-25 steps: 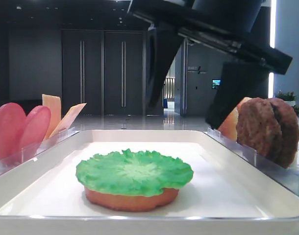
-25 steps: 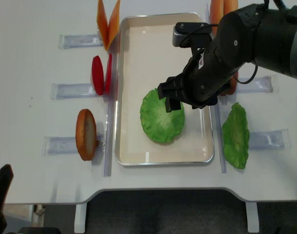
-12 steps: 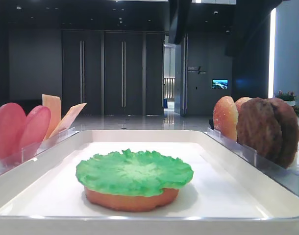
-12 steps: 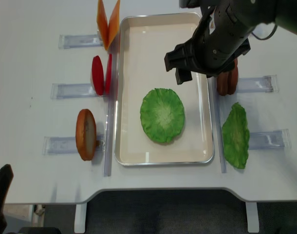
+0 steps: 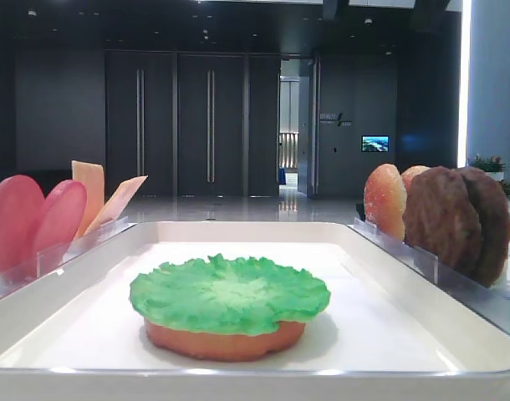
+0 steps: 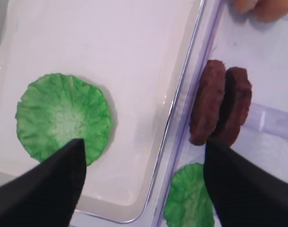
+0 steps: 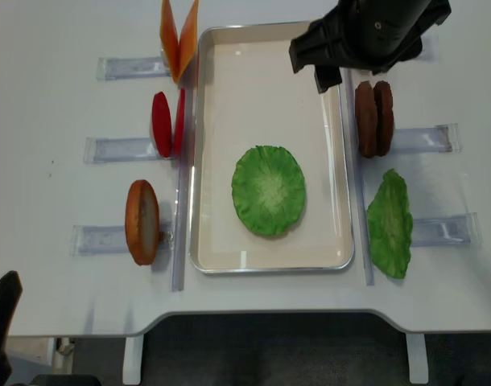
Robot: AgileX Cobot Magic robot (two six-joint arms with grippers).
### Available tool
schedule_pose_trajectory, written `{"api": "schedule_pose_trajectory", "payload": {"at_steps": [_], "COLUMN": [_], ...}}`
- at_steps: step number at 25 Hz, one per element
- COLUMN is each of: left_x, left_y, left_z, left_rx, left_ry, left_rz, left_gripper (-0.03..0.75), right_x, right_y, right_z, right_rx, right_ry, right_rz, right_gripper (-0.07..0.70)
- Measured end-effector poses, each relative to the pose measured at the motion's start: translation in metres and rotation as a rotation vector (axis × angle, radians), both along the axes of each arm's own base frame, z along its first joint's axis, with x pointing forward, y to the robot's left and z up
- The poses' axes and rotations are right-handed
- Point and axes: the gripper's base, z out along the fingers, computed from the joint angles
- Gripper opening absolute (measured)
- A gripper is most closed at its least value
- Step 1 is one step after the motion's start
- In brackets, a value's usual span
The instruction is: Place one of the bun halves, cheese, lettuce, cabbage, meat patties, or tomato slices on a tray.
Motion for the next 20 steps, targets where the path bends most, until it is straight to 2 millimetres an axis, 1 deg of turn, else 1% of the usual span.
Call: {"api": "schedule_pose_trajectory", "payload": {"at_steps": [3,5,8,12,16,20], "left_x": [0.000,0.000,0.000,0.000,0.000,0.000], "left_y": [0.000,0.000,0.000,0.000,0.000,0.000], "left_z": [0.000,0.000,0.000,0.000,0.000,0.000], "left_rx": [0.004,0.010,0.011,0.012,0.013,0.013], "left_ry": [0.000,0.000,0.000,0.000,0.000,0.000], "left_rz": [-0.002,-0.006,-0.007,-0.007,-0.008,-0.008], "left_gripper": [0.517,0.517,0.517,0.517,0.517,0.517], "right_x": [0.003,0.004,0.010,0.024,0.041,0.056], "right_y": [0.000,0.000,-0.008,-0.030,-0.060,-0.096], "right_z": [0.010,0.012,0.013,0.013,0.013,0.013], "right_rx": [0.007,0.008,0.004,-0.011,-0.030,-0.049], "right_ry": [-0.037,-0.047,-0.052,-0.057,-0.062,-0.064], "right_rz": [0.000,-0.002,-0.027,-0.073,-0.129,-0.204], "right_gripper": [0.496,0.496,0.496,0.496,0.496,0.496]}}
